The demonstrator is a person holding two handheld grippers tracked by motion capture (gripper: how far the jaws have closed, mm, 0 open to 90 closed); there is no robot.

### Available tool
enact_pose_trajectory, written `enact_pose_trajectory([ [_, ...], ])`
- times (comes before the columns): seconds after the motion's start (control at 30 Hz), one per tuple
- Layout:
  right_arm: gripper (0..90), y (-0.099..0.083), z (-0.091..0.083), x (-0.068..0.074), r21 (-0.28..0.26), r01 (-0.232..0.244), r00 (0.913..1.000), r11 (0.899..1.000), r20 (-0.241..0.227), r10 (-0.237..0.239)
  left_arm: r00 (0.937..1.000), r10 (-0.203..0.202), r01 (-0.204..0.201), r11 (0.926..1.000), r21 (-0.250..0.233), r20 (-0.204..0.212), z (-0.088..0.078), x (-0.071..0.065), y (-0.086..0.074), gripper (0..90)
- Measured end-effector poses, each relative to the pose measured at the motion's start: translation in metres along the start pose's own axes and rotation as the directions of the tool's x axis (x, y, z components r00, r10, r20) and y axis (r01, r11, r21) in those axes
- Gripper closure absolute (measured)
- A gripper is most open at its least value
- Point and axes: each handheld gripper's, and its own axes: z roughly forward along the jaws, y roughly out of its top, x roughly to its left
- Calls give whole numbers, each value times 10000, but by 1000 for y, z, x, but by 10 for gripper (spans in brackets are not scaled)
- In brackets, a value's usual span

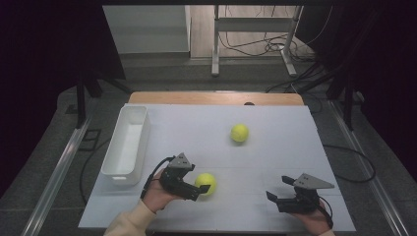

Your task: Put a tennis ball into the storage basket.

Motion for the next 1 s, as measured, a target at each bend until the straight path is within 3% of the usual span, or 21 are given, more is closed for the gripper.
enact_pose_trajectory([
  [0.53, 141, -1, -1, 0, 55, 15, 10000, 10000, 25, -15, 9995, 302, -296, 9981, 546, -109, 19, -2, 2, 72],
  [1.0, 141, -1, 0, 0, 78, 20, 10000, 10000, 33, -21, 9995, 191, -160, 9925, 1211, -238, 38, 5, -2, 54],
])
